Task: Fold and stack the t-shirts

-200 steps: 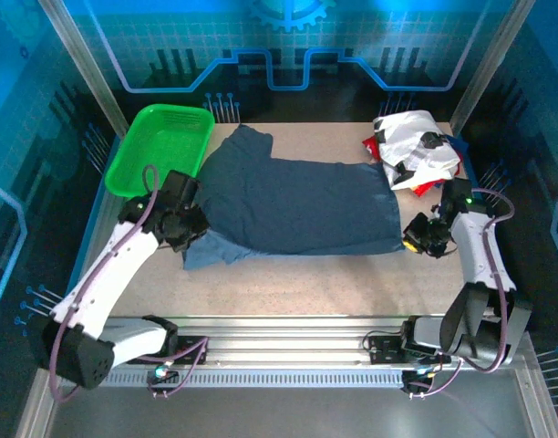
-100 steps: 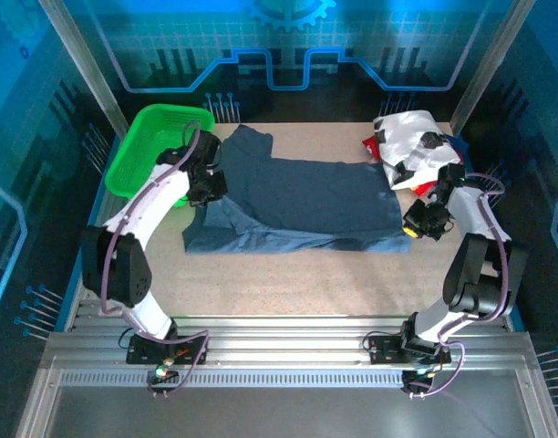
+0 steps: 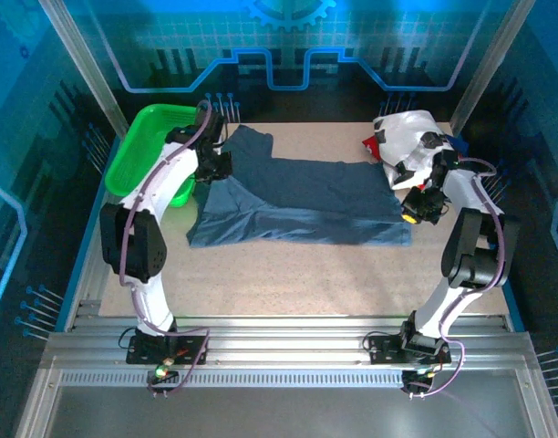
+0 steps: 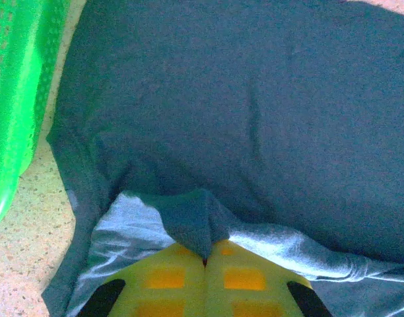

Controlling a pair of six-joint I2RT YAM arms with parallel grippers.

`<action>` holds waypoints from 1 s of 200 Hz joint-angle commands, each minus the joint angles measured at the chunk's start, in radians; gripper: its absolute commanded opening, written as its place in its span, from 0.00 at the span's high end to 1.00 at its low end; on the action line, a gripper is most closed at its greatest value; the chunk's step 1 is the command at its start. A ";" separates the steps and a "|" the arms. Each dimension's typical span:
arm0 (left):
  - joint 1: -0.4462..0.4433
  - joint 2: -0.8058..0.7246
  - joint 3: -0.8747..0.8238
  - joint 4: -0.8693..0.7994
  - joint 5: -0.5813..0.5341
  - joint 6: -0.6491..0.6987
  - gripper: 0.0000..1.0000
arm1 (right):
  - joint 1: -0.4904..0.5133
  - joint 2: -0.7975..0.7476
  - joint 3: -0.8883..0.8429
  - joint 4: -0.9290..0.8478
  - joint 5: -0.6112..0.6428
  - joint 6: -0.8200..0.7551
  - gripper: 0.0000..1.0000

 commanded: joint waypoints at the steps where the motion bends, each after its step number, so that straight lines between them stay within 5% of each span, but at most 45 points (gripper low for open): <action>1: 0.015 0.069 0.048 -0.028 -0.003 0.032 1.00 | 0.020 0.059 0.051 0.002 0.013 -0.008 0.94; 31: 0.015 0.133 0.125 0.010 0.025 0.021 0.87 | 0.025 0.109 0.108 0.041 -0.002 0.021 0.87; 46: 0.015 0.133 0.173 0.032 0.076 -0.013 0.53 | 0.025 0.114 0.146 0.044 -0.028 0.024 0.64; 78: 0.007 -0.020 0.104 0.062 0.182 -0.142 0.24 | 0.016 -0.002 0.127 -0.008 -0.023 -0.030 0.30; 149: -0.016 -0.622 -0.649 0.106 0.340 -0.403 0.19 | 0.004 -0.364 -0.280 -0.027 -0.142 -0.002 0.24; 200: 0.020 -0.581 -0.795 0.102 0.214 -0.356 0.23 | 0.002 -0.260 -0.345 0.085 -0.102 0.003 0.27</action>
